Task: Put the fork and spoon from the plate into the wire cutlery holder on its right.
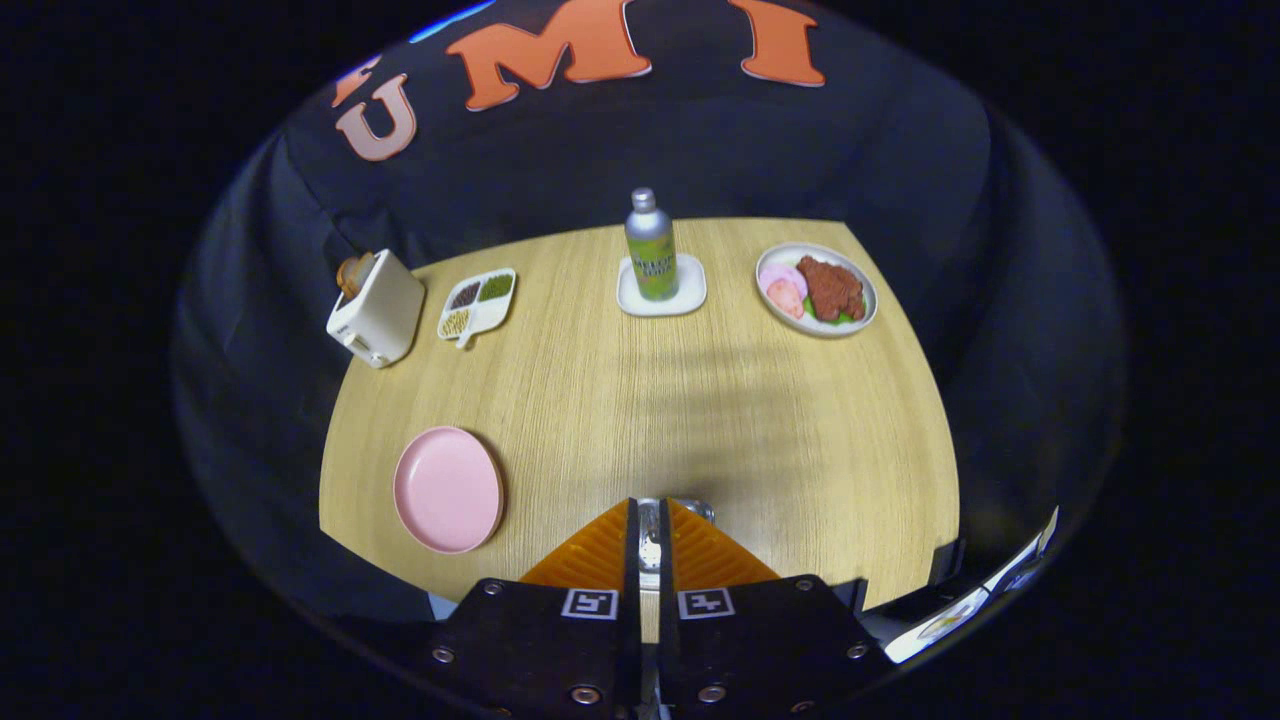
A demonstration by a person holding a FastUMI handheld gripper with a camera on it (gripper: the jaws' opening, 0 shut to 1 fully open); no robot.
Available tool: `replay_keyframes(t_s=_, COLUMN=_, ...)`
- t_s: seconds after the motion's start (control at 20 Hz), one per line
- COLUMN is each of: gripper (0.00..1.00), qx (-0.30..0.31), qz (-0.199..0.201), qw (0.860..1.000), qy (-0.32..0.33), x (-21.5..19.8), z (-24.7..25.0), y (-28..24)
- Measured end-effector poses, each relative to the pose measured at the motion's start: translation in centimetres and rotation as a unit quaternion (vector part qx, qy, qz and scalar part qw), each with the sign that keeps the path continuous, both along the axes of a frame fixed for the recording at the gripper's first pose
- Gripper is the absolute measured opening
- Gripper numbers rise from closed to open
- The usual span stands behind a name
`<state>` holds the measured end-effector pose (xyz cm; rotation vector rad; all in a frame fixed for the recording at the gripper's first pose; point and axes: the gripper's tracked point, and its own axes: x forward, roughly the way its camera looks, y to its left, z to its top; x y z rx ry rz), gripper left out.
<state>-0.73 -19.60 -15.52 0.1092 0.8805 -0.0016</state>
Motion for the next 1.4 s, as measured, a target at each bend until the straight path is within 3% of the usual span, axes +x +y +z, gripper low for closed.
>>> replay_keyframes(t_s=0.3, gripper=0.12, qx=-0.022, qz=-0.001, qw=0.986, qy=-0.166, x=3.0, z=8.6, y=-1.0)
replay_keyframes(t_s=0.45, gripper=0.2, qx=-0.024, qz=-0.006, qw=0.968, qy=-0.249, x=3.9, z=13.3, y=-0.9)
replay_keyframes(t_s=0.7, gripper=0.2, qx=-0.061, qz=-0.002, qw=0.928, qy=-0.367, x=4.4, z=21.2, y=-0.4)
replay_keyframes(t_s=0.85, gripper=0.3, qx=-0.061, qz=-0.004, qw=0.91, qy=-0.411, x=3.8, z=24.7, y=0.6)
replay_keyframes(t_s=1.2, gripper=0.42, qx=-0.078, qz=-0.016, qw=0.872, qy=-0.484, x=3.2, z=29.1, y=0.9)
replay_keyframes(t_s=1.4, gripper=0.67, qx=-0.081, qz=-0.013, qw=0.858, qy=-0.507, x=2.9, z=30.5, y=1.8)
